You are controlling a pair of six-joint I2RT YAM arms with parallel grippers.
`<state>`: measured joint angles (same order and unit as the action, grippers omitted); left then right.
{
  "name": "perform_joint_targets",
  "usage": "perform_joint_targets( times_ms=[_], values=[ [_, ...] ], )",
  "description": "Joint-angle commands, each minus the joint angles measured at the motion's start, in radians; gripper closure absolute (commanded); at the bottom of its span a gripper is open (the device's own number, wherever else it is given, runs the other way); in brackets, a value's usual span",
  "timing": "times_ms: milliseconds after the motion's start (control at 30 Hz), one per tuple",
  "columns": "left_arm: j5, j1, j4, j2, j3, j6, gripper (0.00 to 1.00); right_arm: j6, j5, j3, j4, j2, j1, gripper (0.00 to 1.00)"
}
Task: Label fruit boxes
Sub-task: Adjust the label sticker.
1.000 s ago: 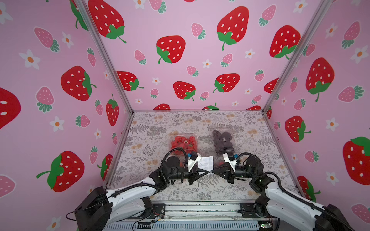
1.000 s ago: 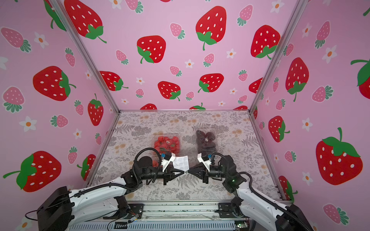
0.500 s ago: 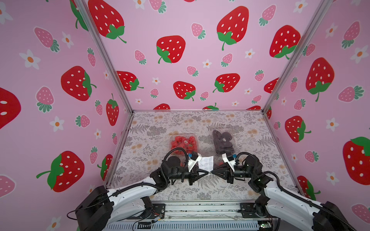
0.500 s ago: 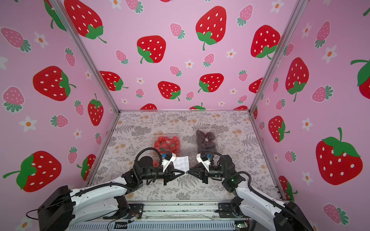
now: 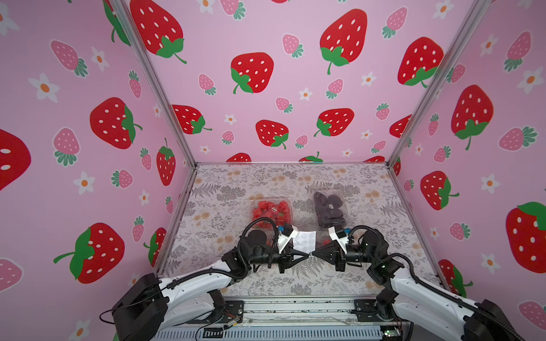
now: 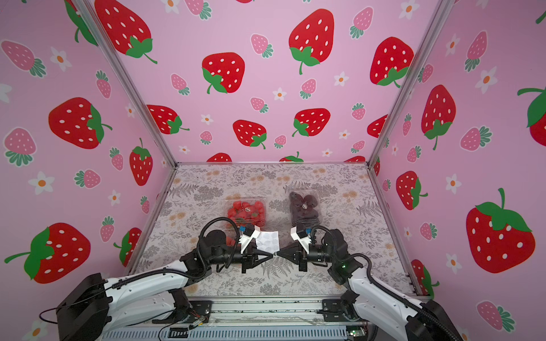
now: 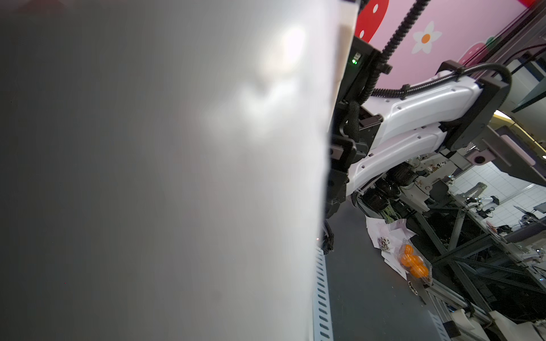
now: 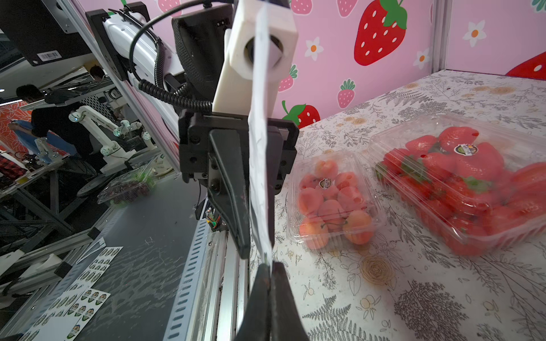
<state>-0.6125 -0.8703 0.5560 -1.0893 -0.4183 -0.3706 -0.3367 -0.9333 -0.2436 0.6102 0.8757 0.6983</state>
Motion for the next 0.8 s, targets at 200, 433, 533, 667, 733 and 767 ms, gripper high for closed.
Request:
perform_joint_targets(
  times_ms=[200, 433, 533, 667, 733, 767],
  values=[
    [-0.036, 0.002, 0.042, -0.026, -0.054, 0.009, 1.00, 0.025, 0.001, 0.005, 0.008, -0.005, 0.004, 1.00],
    [-0.069, 0.002, 0.127, -0.091, -0.071, -0.019, 1.00, 0.026, 0.008, -0.014, 0.018, 0.029, 0.028, 1.00],
    [-0.054, 0.002, 0.147, -0.116, -0.079, -0.019, 1.00, 0.012, -0.011, -0.015, 0.047, 0.072, 0.037, 1.00],
    [-0.050, 0.023, 0.156, -0.111, -0.066, -0.027, 1.00, 0.011, -0.032, 0.000, 0.044, 0.043, 0.035, 1.00],
    [-0.044, 0.031, 0.149, -0.099, -0.055, -0.027, 1.00, 0.010, -0.025, 0.011, 0.040, -0.006, 0.036, 1.00],
    [-0.035, 0.033, 0.141, -0.094, -0.051, -0.024, 1.00, 0.007, -0.029, 0.013, 0.040, -0.016, 0.036, 1.00]
  ],
)
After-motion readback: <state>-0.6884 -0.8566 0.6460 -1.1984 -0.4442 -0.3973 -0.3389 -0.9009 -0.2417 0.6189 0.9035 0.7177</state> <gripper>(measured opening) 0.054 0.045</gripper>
